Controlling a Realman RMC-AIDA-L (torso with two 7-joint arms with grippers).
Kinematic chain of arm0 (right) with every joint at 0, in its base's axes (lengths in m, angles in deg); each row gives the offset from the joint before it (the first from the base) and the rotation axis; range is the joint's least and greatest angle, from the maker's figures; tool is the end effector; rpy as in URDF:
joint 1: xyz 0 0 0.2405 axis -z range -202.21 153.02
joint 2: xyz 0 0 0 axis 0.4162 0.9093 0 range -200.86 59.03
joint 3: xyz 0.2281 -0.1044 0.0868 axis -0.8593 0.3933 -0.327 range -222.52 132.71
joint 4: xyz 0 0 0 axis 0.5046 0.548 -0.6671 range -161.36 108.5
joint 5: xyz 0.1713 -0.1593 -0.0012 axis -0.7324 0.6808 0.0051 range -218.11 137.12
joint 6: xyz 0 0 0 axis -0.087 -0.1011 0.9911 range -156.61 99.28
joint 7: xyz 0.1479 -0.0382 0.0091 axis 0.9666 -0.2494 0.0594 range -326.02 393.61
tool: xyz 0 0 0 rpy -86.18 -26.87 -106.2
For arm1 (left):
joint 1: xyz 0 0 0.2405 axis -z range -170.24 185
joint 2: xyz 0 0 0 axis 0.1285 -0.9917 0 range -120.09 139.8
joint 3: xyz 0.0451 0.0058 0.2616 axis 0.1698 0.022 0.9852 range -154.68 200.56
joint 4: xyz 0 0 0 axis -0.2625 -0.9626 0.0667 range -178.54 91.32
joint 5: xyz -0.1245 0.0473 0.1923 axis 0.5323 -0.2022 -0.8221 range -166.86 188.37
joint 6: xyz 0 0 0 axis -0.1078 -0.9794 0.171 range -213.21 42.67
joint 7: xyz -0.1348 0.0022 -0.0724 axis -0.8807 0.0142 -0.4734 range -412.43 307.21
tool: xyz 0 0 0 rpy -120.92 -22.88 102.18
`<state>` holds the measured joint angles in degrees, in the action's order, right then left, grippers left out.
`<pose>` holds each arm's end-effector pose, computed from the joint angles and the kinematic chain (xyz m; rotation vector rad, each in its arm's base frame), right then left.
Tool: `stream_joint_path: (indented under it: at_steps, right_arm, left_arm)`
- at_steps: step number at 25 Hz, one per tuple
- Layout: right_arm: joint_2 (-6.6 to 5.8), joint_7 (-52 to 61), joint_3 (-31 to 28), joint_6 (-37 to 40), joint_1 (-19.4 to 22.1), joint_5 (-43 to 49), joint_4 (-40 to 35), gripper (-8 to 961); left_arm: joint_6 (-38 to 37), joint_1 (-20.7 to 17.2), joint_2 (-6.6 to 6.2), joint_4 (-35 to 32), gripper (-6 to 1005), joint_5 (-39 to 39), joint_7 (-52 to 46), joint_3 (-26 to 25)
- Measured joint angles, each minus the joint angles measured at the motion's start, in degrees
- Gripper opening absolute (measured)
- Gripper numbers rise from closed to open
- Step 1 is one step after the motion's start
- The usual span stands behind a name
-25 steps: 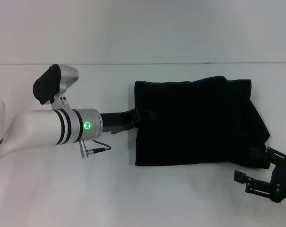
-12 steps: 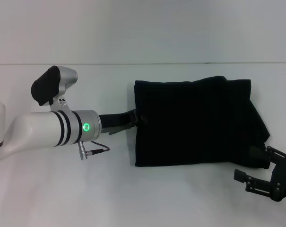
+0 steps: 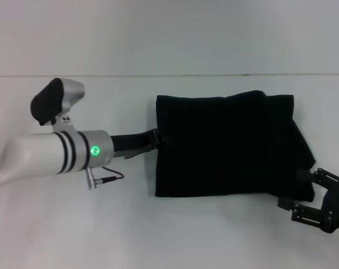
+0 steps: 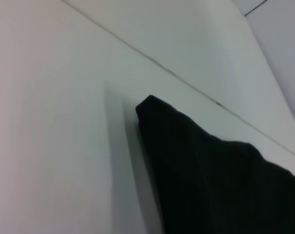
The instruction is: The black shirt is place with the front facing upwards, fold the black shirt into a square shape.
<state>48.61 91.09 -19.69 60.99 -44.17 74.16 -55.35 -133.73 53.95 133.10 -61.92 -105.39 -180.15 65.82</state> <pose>0.3579 0.2869 -0.0130 -2.4567 0.5926 0.7464 -0.2513 0.4318 -0.1116 -2.0565 -1.7841 -0.5994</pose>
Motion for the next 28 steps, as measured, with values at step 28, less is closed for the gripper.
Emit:
stream_joint_path:
  at_steps: [28]
  right_arm:
    - [0.0,-0.1,-4.4,-0.6,-3.2,-0.3,1.1,896]
  left_arm:
    - [-13.6,-11.6,-5.3,-5.6,237,10.3,12.5,-4.1]
